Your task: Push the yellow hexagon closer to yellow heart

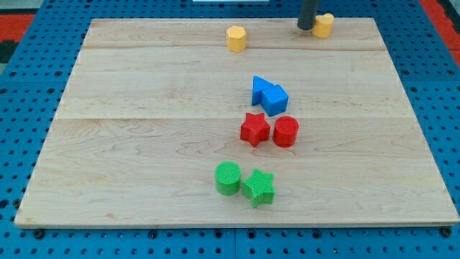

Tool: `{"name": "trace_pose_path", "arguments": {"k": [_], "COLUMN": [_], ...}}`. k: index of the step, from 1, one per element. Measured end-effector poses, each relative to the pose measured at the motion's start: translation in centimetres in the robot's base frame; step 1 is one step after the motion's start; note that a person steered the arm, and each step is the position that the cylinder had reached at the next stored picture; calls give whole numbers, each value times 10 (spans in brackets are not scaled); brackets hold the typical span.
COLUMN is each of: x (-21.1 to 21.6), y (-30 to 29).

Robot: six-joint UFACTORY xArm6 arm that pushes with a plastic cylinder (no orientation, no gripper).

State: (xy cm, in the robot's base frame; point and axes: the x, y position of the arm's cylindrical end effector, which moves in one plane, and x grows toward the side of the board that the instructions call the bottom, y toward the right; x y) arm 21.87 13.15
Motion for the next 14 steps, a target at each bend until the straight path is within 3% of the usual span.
{"name": "trace_pose_path", "arguments": {"k": [1,2,3,4,6,7,9,14], "x": [55,79,55,33,20,36,37,37], "y": [-49,-112,-187,-164,-56,-66,-19,-18]}}
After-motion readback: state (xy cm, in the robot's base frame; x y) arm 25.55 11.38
